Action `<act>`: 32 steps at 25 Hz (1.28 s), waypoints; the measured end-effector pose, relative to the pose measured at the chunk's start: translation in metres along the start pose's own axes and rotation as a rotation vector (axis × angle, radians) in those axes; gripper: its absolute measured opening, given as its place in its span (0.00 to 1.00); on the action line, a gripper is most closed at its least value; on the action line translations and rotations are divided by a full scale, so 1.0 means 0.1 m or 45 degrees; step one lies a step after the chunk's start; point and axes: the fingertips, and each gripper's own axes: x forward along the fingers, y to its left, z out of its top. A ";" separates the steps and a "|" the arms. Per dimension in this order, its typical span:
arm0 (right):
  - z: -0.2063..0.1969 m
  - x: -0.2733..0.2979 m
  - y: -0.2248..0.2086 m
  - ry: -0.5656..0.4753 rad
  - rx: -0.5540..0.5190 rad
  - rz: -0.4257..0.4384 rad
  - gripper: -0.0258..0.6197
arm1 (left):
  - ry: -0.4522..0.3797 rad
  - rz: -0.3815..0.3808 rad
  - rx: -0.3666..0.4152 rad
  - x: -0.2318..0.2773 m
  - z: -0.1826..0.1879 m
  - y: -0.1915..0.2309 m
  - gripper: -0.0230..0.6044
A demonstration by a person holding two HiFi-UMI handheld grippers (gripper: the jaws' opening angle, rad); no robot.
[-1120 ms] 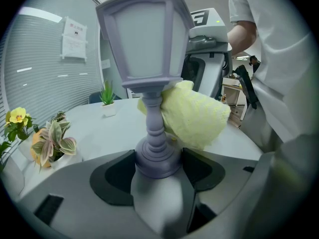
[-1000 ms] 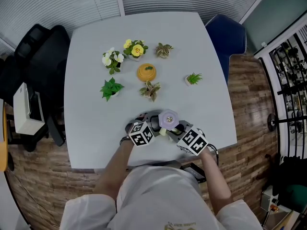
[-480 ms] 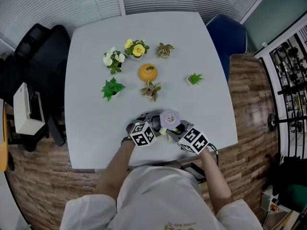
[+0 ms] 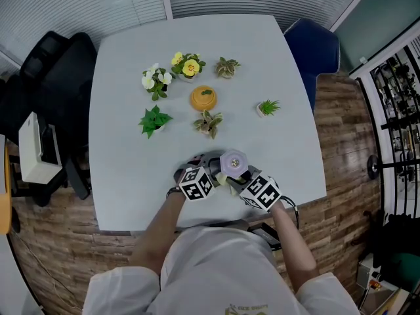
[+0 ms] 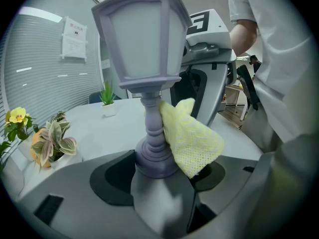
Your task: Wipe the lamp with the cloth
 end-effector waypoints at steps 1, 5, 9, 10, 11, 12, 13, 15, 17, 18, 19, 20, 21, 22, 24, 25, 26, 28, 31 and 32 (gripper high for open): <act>-0.02 0.02 -0.01 0.012 -0.002 -0.004 0.14 | 0.000 0.000 0.000 0.00 0.00 0.00 0.52; -0.05 0.05 -0.02 0.027 -0.001 -0.006 0.14 | -0.002 -0.001 -0.002 0.01 0.00 0.00 0.52; -0.06 0.07 -0.03 0.032 0.002 0.006 0.14 | -0.002 0.000 -0.001 0.00 -0.01 0.01 0.52; -0.07 0.08 -0.03 0.030 0.006 0.011 0.14 | -0.002 0.000 -0.001 0.00 -0.01 0.01 0.52; -0.08 0.08 -0.04 0.028 0.011 0.016 0.14 | -0.002 0.000 -0.001 0.00 -0.01 0.01 0.52; -0.09 0.08 -0.04 0.027 0.014 0.019 0.14 | -0.002 0.000 0.000 0.01 -0.01 0.00 0.52; -0.10 0.09 -0.04 0.027 0.015 0.021 0.14 | -0.002 0.000 -0.001 0.01 -0.01 0.00 0.52; -0.11 0.09 -0.05 0.032 0.002 0.020 0.14 | -0.001 -0.001 -0.002 0.01 -0.01 0.01 0.52; -0.13 0.09 -0.06 0.048 -0.027 0.016 0.14 | 0.000 -0.002 -0.003 0.01 -0.01 0.01 0.52; -0.13 0.09 -0.06 0.057 -0.042 0.014 0.14 | -0.001 -0.001 -0.003 0.01 -0.01 0.01 0.52; -0.14 0.08 -0.06 0.067 -0.056 0.012 0.14 | -0.001 -0.001 -0.003 0.01 -0.01 0.01 0.52; -0.15 0.08 -0.07 0.074 -0.069 0.009 0.14 | -0.002 0.000 -0.003 0.01 -0.01 0.01 0.52; -0.16 0.07 -0.07 0.080 -0.078 0.008 0.14 | -0.002 0.000 -0.002 0.01 -0.01 0.01 0.52; -0.16 0.07 -0.07 0.082 -0.082 0.007 0.14 | -0.002 0.000 -0.002 0.01 0.00 0.01 0.52; -0.16 0.06 -0.08 0.081 -0.085 0.009 0.14 | -0.001 0.000 -0.001 0.01 0.00 0.01 0.52; -0.17 0.06 -0.08 0.081 -0.088 0.009 0.14 | -0.001 0.000 -0.001 0.01 0.00 0.01 0.52; -0.17 0.06 -0.08 0.083 -0.093 0.007 0.14 | -0.001 0.000 -0.002 0.01 0.00 0.01 0.52; -0.18 0.06 -0.08 0.088 -0.106 0.003 0.14 | -0.001 -0.001 -0.002 0.01 0.00 0.01 0.52; -0.18 0.04 -0.06 0.105 -0.115 0.006 0.14 | -0.001 0.000 -0.002 0.01 0.00 0.01 0.52; -0.19 0.04 -0.05 0.116 -0.117 0.006 0.14 | -0.002 0.000 -0.002 0.01 0.00 0.01 0.52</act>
